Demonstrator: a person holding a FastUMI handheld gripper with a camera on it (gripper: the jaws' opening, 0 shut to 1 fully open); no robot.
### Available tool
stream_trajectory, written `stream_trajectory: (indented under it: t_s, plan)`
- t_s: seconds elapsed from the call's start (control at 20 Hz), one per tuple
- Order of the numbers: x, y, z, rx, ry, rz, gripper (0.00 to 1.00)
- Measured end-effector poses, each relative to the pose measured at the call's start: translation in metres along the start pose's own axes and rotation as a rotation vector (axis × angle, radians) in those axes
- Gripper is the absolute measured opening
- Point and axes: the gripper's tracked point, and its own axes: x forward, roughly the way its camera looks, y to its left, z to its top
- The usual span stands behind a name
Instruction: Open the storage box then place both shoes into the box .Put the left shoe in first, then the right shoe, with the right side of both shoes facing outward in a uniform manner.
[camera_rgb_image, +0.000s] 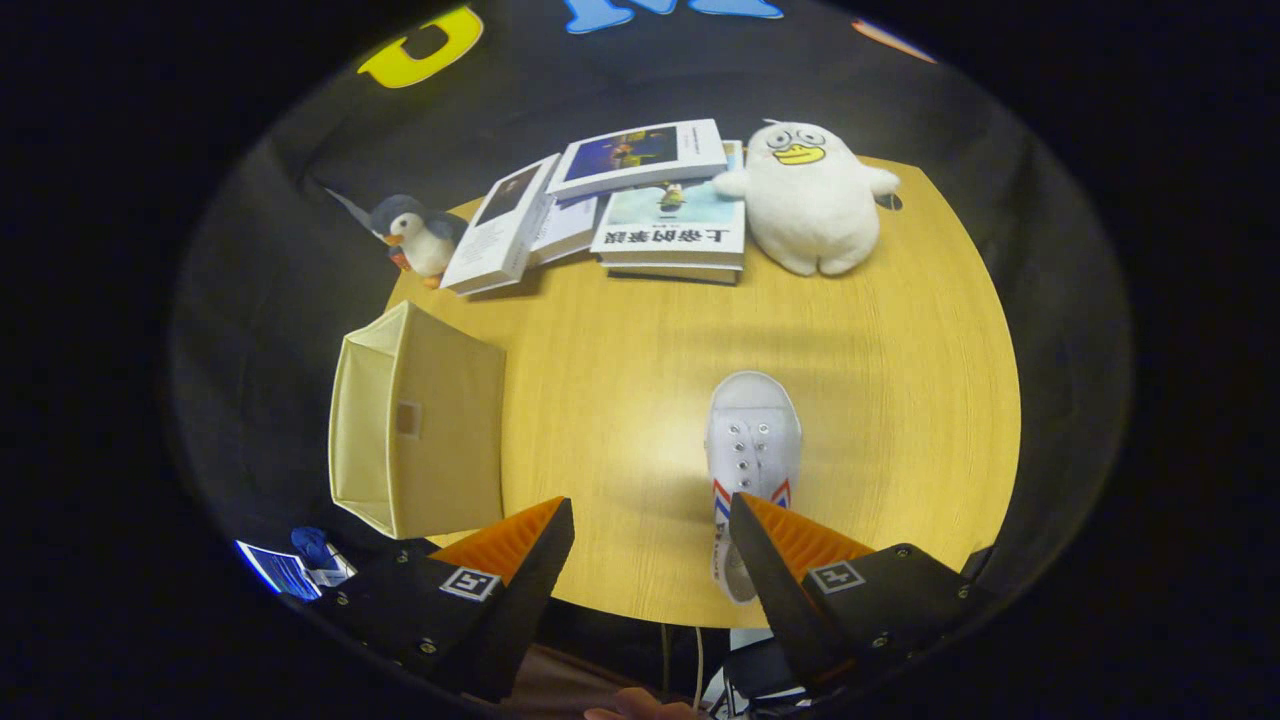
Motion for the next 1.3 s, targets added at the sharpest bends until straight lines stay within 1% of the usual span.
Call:
stream_trajectory:
  t_s: [0.15,0.4,0.6,1.0,1.15,1.2,1.25,1.3]
  plan:
    - [0.008,-0.028,-0.017,0.026,0.031,-0.032,0.96]
    - [0.030,-0.063,-0.035,0.071,0.062,-0.054,0.96]
    - [0.053,-0.082,-0.044,0.107,0.079,-0.057,0.96]
    - [0.094,-0.109,-0.060,0.107,0.127,-0.097,0.95]
    - [0.107,-0.107,-0.065,0.133,0.142,-0.091,0.87]
    - [0.110,-0.103,-0.064,0.130,0.139,-0.076,0.84]
    - [0.111,-0.095,-0.062,0.132,0.131,-0.034,0.69]
    - [0.108,-0.096,-0.060,0.109,0.131,-0.038,0.51]
